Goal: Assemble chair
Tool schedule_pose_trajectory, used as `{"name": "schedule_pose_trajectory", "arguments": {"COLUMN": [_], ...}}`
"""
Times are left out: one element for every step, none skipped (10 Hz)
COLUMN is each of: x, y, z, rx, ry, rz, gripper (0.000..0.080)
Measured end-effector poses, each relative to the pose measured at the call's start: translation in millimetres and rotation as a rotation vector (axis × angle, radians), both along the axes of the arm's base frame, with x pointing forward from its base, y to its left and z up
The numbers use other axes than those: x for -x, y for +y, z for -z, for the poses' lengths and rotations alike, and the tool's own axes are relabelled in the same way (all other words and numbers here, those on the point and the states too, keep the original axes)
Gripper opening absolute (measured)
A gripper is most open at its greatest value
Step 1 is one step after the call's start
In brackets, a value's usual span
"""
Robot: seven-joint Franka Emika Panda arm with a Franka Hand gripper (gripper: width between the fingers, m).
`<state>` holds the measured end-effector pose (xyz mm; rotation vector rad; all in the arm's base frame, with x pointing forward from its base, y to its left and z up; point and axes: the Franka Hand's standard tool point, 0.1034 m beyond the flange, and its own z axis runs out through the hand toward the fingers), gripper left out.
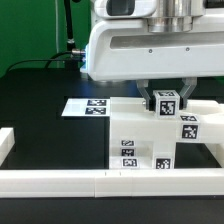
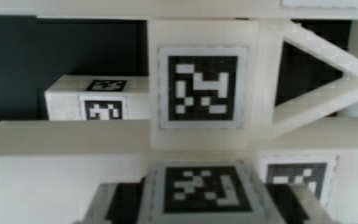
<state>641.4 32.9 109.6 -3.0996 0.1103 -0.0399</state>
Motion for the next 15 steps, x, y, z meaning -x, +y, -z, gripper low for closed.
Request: {"name": "schedule_pose_trajectory", "arguments": {"x": [0.0, 0.0, 0.0, -0.6, -0.1, -0.7, -0.8, -0.8, -0.9, -1.0, -0.7, -0.5, -1.9, -3.2, -3.3], "y": [0.9, 1.1, 0.5, 0.6, 0.4, 1.7, 2.4, 2.5, 3.4, 4.3, 3.6, 3.2, 2.9, 1.5, 1.1], "z": [0.0, 0.3, 0.5, 0.6, 0.5, 0.2, 0.3, 0.3, 0.3, 0.3, 0.4, 0.6, 0.2, -0.2, -0.2], "rx": [-0.009, -0.022, -0.034, -0.063, -0.085, -0.090, -0.098, -0.100, -0.110, -0.124, -0.160, -0.188, -0.222, -0.239, -0.241], "ry": [0.003, 0.000, -0.014, -0.030, -0.045, -0.041, -0.034, -0.032, -0.025, -0.017, -0.007, -0.004, 0.014, 0.028, 0.032], "rz": [0.120, 0.226, 0.317, 0.486, 0.608, 0.648, 0.733, 0.763, 0.845, 0.935, 1.131, 1.211, 1.349, 1.444, 1.480], "gripper": [0.0265, 0.0265, 0.0265, 0.0265, 0.0265, 0.0265, 0.0266, 0.0266, 0.0266, 0.0266, 0.0266, 0.0266, 0.0266, 0.0266, 0.0266]}}
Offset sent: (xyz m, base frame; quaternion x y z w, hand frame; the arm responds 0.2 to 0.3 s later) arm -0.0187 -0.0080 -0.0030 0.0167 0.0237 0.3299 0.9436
